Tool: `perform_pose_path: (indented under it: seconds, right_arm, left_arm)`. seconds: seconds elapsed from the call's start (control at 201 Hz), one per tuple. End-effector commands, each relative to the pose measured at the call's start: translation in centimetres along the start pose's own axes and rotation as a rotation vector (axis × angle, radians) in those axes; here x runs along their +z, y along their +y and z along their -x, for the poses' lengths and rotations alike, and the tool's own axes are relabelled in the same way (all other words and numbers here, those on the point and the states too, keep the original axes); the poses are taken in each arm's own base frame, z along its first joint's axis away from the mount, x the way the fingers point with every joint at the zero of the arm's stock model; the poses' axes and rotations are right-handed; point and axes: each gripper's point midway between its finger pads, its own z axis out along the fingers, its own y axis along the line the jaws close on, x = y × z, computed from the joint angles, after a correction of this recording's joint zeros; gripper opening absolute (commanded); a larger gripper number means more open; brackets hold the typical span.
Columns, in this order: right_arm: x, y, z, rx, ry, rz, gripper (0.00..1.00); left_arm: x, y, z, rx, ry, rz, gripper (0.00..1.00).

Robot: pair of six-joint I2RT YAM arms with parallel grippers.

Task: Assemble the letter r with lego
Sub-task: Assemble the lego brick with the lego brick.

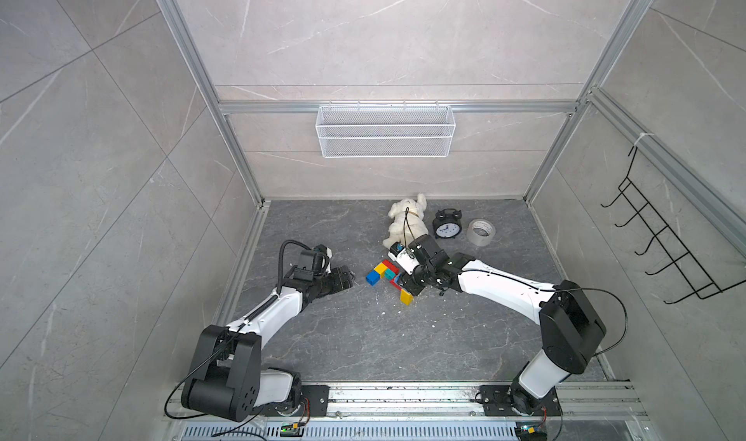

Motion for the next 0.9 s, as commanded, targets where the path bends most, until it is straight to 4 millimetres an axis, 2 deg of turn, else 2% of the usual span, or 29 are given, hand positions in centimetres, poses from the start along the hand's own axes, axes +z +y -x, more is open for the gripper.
perform_pose_path:
  seconds: [0.0, 0.184, 0.383, 0.652, 0.772, 0.891]
  right_arm:
    - [1.4, -0.1, -2.7, 0.011, 0.103, -0.036, 0.35]
    - [1.3, 0.1, -4.9, 0.005, 0.162, -0.087, 0.35]
    - [1.2, 0.5, -6.1, 0.036, 0.133, -0.138, 0.35]
    - [3.3, 2.8, -8.0, 0.141, 0.133, -0.02, 0.36]
    - [4.3, 3.0, -9.5, 0.142, 0.187, -0.022, 0.35]
    - [4.3, 3.1, -10.8, 0.147, 0.223, -0.034, 0.35]
  left_arm:
    - [0.2, -0.7, 0.5, 0.015, -0.006, -0.031, 0.84]
    - [0.4, -0.6, 0.3, 0.013, 0.0, -0.031, 0.84]
    - [0.7, -0.6, 0.3, 0.015, 0.01, -0.031, 0.84]
    - [0.6, -0.5, 0.1, 0.017, 0.018, -0.026, 0.84]
    - [0.6, -0.3, -0.1, 0.019, 0.021, -0.016, 0.84]
    - [0.5, -0.2, -0.1, 0.02, 0.019, -0.012, 0.84]
